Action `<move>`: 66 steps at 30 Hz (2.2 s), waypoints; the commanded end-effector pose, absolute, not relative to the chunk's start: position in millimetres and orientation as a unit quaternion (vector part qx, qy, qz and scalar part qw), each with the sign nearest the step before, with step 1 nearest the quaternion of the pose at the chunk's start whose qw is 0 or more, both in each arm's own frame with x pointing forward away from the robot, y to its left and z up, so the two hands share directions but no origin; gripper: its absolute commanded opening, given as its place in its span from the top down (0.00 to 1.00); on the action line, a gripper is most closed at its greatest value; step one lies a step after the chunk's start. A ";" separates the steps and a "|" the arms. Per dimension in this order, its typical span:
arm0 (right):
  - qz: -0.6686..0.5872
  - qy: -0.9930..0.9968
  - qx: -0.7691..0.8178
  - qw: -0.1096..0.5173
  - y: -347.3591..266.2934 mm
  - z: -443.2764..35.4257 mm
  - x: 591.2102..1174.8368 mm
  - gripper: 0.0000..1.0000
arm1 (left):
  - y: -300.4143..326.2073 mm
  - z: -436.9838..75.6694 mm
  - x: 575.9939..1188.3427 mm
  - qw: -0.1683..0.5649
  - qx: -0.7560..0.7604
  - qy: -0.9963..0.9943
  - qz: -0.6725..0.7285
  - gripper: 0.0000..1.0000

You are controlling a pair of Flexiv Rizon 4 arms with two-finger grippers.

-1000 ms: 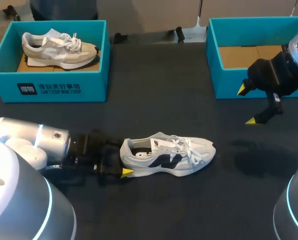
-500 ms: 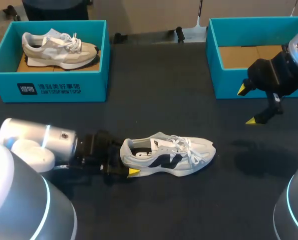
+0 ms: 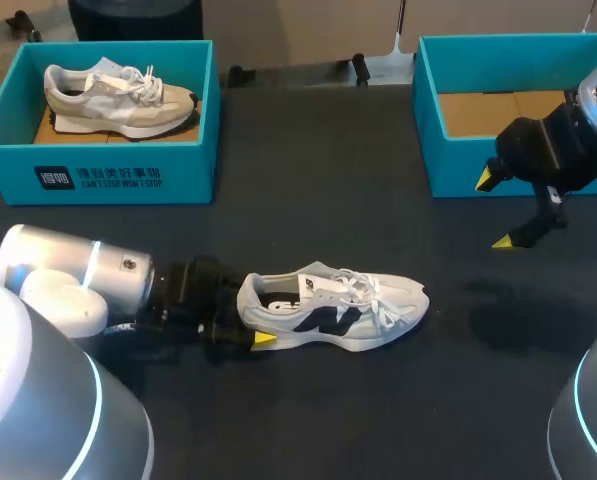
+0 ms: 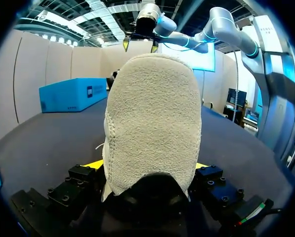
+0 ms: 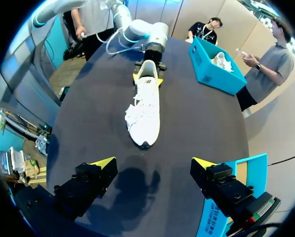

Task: Take the shoe out of the shoebox, open the shoe tongue, remove and reinsert the insole, then place the shoe into the shoebox

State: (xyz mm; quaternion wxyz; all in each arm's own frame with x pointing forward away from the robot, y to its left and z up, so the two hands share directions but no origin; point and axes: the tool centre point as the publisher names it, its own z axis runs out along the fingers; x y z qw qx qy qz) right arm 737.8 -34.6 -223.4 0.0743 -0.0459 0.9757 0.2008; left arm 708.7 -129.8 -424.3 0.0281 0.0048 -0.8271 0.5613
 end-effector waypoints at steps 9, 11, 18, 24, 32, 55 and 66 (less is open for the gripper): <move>0.199 0.976 -0.045 0.075 -33.7 -224.1 737.8 0.00 | -115.2 -421.4 711.6 0.025 0.002 -0.834 0.550 1.00; 0.199 0.976 -0.045 0.075 -33.7 -224.1 737.8 0.00 | -114.7 -422.8 712.1 0.026 0.005 -0.836 0.548 1.00; 0.199 0.976 -0.045 0.075 -33.7 -224.1 737.8 0.00 | -114.8 -423.5 712.0 0.027 0.006 -0.836 0.549 1.00; 0.199 0.976 -0.045 0.075 -33.7 -224.1 737.8 0.00 | -114.8 -423.5 712.0 0.027 0.006 -0.836 0.549 1.00; 0.199 0.976 -0.045 0.075 -33.7 -224.1 737.8 0.00 | -114.8 -423.5 712.0 0.027 0.006 -0.836 0.549 1.00; 0.179 0.886 0.407 0.128 52.5 -208.8 747.2 0.00 | -114.8 -423.5 712.0 0.027 0.006 -0.836 0.549 1.00; 0.113 0.856 0.500 0.072 101.6 -211.5 764.0 0.00 | -114.8 -423.5 712.0 0.027 0.006 -0.836 0.549 1.00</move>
